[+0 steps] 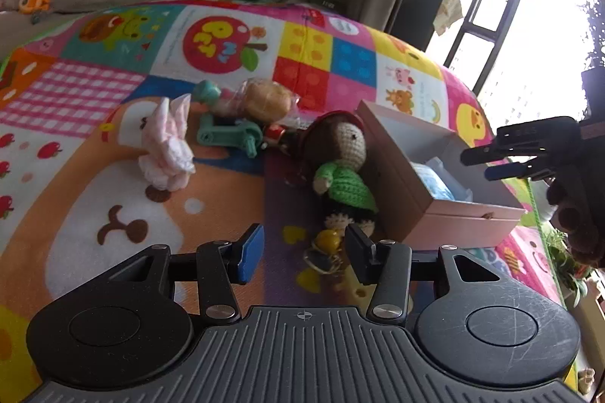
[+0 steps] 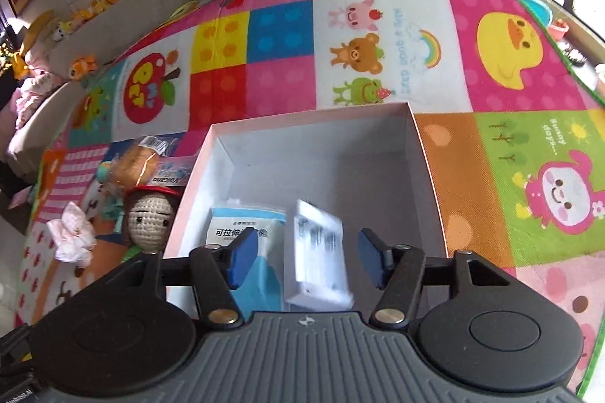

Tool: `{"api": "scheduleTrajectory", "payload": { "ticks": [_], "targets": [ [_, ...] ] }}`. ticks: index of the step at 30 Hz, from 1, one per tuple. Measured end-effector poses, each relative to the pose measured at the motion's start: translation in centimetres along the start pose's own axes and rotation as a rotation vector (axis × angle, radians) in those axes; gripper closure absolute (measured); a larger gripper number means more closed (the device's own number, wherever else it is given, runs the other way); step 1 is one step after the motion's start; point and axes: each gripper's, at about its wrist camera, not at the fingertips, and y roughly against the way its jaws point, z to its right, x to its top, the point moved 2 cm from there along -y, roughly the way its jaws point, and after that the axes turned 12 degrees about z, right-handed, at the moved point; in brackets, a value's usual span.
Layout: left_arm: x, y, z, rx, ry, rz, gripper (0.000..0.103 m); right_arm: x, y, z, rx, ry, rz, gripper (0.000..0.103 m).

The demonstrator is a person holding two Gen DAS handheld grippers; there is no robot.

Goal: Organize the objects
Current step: 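Drop the wipe pack and white charger into the pink box with both grippers, then grasp the green crocheted doll with the left gripper while the right grasps the yellow toy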

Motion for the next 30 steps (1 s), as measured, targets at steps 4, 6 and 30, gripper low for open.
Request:
{"api": "scheduleTrajectory", "payload": {
  "ticks": [4, 6, 30],
  "targets": [
    [0.4, -0.4, 0.5, -0.053, -0.014, 0.015, 0.051, -2.4, 3.4, -1.3, 0.020, 0.066, 0.122, 0.026],
    [0.7, -1.4, 1.1, -0.086, -0.016, 0.013, 0.051, -4.8, 5.7, -2.3, 0.017, 0.131, 0.216, 0.019],
    [1.4, -10.3, 0.6, 0.031, -0.075, -0.116, 0.055, -16.7, 9.2, -1.8, 0.051, 0.016, 0.223, 0.000]
  ]
}}
